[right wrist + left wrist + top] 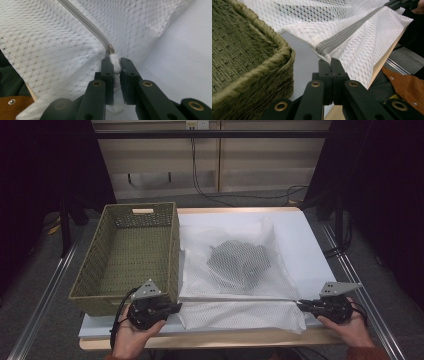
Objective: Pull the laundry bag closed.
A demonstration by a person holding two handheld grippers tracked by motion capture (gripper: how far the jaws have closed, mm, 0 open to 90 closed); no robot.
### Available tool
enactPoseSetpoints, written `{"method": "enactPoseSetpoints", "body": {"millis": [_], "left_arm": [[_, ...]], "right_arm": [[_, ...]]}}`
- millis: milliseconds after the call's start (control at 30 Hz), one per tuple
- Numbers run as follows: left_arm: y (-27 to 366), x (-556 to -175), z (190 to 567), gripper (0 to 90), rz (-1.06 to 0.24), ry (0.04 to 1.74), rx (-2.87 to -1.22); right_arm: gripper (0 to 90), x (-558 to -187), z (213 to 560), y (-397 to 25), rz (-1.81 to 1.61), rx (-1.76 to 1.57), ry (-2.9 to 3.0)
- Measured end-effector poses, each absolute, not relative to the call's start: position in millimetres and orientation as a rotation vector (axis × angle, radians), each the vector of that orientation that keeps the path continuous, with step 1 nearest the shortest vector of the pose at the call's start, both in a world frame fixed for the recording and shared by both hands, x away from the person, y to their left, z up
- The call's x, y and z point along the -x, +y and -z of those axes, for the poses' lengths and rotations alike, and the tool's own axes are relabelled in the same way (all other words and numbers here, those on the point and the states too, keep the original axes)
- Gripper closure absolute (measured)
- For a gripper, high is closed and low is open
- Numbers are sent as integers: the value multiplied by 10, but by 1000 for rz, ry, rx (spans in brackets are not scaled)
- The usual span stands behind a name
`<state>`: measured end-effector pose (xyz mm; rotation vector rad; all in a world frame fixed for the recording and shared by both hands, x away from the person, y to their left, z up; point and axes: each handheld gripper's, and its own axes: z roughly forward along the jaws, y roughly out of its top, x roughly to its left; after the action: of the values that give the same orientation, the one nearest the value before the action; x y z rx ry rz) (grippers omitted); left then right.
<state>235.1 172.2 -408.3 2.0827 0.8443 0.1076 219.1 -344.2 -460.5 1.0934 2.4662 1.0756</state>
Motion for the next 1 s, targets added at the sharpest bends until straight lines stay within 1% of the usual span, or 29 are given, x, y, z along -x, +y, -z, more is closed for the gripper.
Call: {"method": "enactPoseSetpoints", "body": {"millis": [633,1000], "left_arm": [[1724,-2362,4087,892,-92,845,-2081],[1703,-2352,4080,893,-97,832,-2094]], "right_arm": [[824,-2168,4568,-3524,-1059,-1135,2432],[823,-2108,4605,-3589,-1053,-1148,2440]]}}
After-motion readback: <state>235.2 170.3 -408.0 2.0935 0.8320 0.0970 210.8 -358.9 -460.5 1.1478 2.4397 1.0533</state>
